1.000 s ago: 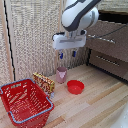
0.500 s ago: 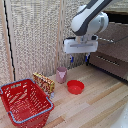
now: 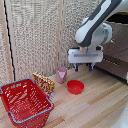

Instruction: Move your gripper in the direction of the red bowl and clutch it softly. Cautiously raise the red bowl up from the surface. Hover the red bowl above the basket and gently bring it down inside. Let go of the gripper's grasp when the red bowl is within the basket.

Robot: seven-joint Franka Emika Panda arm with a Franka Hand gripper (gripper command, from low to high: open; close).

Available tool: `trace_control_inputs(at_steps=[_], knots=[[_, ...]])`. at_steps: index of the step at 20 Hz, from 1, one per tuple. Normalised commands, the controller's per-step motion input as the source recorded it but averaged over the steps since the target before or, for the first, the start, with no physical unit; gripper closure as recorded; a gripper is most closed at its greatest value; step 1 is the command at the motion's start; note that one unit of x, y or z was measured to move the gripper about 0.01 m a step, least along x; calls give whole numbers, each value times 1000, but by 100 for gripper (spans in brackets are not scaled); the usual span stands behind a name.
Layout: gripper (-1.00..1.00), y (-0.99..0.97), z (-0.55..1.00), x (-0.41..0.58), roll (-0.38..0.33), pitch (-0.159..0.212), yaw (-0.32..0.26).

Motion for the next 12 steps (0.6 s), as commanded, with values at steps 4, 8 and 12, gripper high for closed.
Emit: trace_control_inputs(at_steps=[4,8,12], knots=[[-100,-199,-572,-158,0,-26,-55],[-100,-252,-559,-171,0,-3,-41],[-100,-165,-511,-161,2,-17,-17]])
